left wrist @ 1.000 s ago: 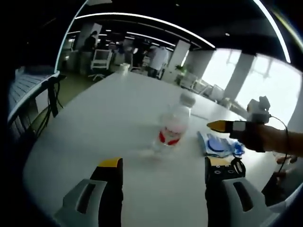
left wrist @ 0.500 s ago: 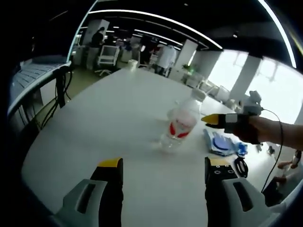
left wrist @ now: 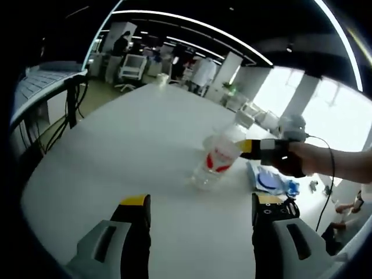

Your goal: Arrange the tabletop items into an orderly group along one side of the table until the central work area is clear of visible clutter.

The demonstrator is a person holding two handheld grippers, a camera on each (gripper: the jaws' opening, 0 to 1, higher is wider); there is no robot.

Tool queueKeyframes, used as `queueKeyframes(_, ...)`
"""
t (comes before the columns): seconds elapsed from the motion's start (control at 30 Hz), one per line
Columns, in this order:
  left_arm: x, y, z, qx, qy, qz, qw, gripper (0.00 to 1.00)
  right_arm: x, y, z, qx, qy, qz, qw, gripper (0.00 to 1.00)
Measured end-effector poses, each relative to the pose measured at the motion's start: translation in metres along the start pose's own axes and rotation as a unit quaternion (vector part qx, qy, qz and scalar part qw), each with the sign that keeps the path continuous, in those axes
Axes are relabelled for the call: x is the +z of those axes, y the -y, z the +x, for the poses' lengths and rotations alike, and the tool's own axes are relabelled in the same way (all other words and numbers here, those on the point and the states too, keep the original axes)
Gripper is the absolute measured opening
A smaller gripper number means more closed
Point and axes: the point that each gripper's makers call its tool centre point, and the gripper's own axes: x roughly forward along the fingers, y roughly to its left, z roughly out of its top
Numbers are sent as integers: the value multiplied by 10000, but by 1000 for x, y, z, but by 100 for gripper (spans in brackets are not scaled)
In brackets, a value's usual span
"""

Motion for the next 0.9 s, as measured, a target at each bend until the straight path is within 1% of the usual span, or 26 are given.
queueKeyframes(0.2, -7, -2, 0, -72, -60, -56, 9999, 66, 1, 1, 14, 3, -75, 76, 9999, 51)
queueKeyframes(0.23, -9, -3, 0, -84, -88, -59, 9999, 66, 2, 5, 20, -25, -102, 136, 9999, 51)
queueKeyframes(0.33, -11, -7, -3, -63, -120, -81, 9999, 65, 3, 4, 24, -23, -58, 271, 9996, 51)
queueKeyframes(0.47, -15, -13, -5, -43, -181, -114, 9998, 64, 1, 4, 31, -60, -143, 218, 9996, 51)
queueKeyframes(0.57, -18, -15, -5, -51, -209, -170, 9996, 63, 3, 7, 35, -92, -141, 259, 9995, 51)
queueKeyframes(0.67, -20, -15, -3, -53, -213, -217, 9995, 63, -1, 8, 40, -139, -303, 143, 9993, 51)
queueKeyframes(0.83, -23, -12, -2, -103, -248, -200, 9994, 63, 1, 8, 44, -135, -277, 152, 9994, 51)
queueKeyframes(0.9, -25, -13, -1, -104, -274, -214, 9993, 63, 0, 8, 47, -163, -326, 124, 9993, 50)
